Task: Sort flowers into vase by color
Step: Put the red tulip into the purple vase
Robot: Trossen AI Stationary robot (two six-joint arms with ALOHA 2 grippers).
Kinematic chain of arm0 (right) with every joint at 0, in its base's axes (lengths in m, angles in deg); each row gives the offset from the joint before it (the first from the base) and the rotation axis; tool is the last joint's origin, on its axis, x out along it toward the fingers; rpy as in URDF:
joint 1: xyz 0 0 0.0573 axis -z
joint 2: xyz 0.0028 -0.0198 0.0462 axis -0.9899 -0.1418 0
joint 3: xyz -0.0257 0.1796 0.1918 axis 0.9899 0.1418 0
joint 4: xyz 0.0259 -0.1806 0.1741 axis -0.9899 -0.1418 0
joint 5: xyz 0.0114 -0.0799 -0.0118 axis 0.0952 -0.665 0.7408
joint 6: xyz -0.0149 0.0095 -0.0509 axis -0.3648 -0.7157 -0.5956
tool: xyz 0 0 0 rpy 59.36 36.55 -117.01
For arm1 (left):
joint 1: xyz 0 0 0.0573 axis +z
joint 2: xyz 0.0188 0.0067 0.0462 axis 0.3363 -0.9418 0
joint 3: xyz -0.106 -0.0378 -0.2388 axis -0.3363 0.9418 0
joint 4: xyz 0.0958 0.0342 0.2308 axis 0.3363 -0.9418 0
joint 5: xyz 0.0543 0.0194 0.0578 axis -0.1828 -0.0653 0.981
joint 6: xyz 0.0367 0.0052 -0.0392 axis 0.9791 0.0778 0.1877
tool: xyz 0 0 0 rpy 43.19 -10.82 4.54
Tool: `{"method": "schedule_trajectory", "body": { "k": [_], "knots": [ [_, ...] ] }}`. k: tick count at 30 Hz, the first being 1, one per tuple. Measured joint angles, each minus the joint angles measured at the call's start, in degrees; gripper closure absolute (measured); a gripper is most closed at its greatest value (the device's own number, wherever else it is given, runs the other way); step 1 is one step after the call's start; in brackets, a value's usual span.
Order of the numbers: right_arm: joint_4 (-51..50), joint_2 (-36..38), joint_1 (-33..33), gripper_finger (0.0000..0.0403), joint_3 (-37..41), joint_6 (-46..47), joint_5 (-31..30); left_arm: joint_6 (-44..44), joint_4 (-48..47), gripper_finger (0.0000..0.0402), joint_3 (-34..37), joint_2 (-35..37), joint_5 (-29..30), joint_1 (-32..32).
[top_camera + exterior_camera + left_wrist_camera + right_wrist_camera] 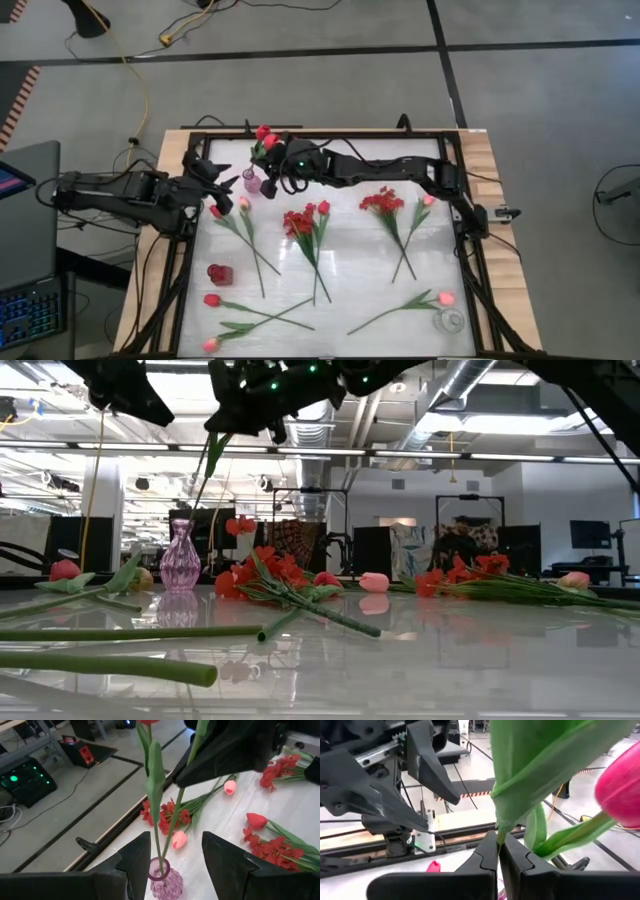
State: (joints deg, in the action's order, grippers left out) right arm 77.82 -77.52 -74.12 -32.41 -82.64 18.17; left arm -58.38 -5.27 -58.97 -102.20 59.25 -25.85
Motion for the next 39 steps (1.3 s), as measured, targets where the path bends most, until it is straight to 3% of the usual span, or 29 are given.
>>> {"method": "schedule_trajectory", "body": {
  "k": [11, 39],
  "knots": [
    [-0.24, 0.17, 0.73, 0.0372, -0.04, 0.23, -0.69, -0.04, -0.51, 0.0235, 0.00, 5.57, -0.58, 0.00],
    [-0.17, -2.75, 1.44, 0.0371, 0.00, -1.47, 0.32, -1.64, -0.85, 0.0235, 0.00, 5.57, -2.05, -0.02]
  ]
}}
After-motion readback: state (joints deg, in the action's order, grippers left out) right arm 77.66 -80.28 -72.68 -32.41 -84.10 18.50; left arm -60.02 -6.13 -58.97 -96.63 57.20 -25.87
